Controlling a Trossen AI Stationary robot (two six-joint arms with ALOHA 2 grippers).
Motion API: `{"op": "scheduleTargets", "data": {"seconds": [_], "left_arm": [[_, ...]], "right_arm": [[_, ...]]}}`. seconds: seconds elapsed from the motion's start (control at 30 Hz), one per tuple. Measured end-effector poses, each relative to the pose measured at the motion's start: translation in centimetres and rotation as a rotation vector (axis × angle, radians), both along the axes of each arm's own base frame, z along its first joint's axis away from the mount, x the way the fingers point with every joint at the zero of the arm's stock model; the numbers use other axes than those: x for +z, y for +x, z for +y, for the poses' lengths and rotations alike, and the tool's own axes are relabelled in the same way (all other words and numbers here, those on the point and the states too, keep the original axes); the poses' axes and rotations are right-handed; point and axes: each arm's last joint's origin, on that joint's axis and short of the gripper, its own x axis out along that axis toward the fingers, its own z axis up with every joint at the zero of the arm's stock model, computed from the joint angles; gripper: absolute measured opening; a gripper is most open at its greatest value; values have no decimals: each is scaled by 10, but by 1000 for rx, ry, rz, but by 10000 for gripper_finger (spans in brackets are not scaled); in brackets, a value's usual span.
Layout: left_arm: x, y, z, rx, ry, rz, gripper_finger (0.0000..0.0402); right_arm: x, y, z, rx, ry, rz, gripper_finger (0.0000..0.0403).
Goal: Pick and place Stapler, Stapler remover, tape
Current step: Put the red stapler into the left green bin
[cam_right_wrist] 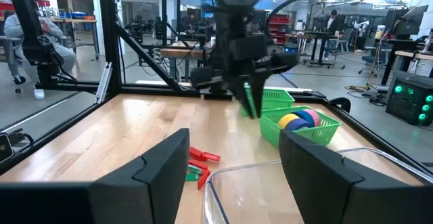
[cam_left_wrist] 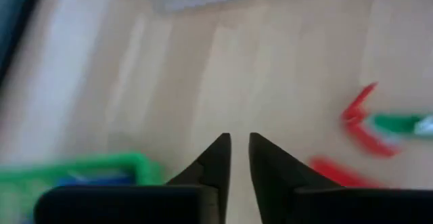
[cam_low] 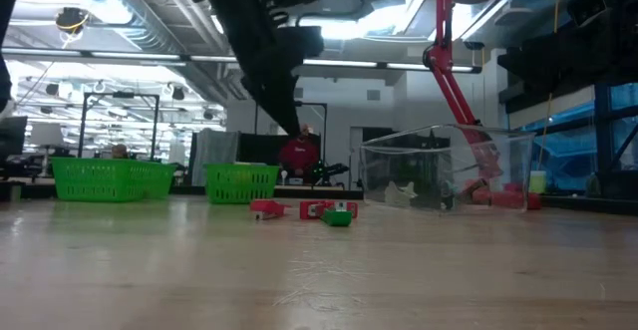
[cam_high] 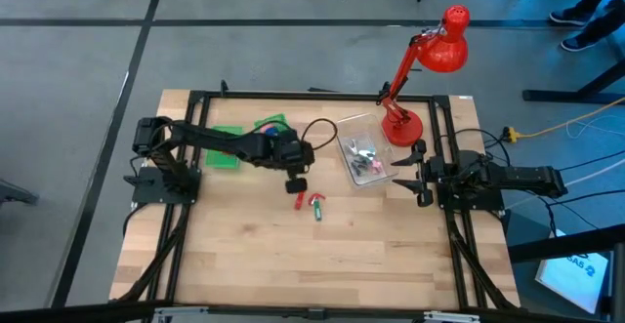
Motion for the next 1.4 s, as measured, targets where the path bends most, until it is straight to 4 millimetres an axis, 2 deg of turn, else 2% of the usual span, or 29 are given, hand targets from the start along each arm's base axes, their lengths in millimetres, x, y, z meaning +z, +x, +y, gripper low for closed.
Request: {"op": "scheduleTargets", "data": {"seconds": [0.13, 0.27, 0.5, 0.67, 1.2, 1.3, 1.4], "left_arm": [[-1, 0, -19, 247, -174, -93, 90], [-1, -1, -39, 388, -297, -143, 135], [-3, -6, -67, 458, -405, -134, 203], [-10, -9, -74, 534, -432, -127, 238], [-77, 13, -76, 550, -440, 8, 245], [-81, 15, -77, 527, -447, 23, 234], [-83, 15, -77, 518, -439, 35, 206]], "right_arm": [[0, 0, 0, 0, 0, 0, 232], [0, 0, 0, 0, 0, 0, 232], [0, 0, 0, 0, 0, 0, 232], [0, 0, 0, 0, 0, 0, 232], [0, 0, 0, 0, 0, 0, 232], [0, 0, 0, 0, 0, 0, 232], [0, 0, 0, 0, 0, 0, 232]]}}
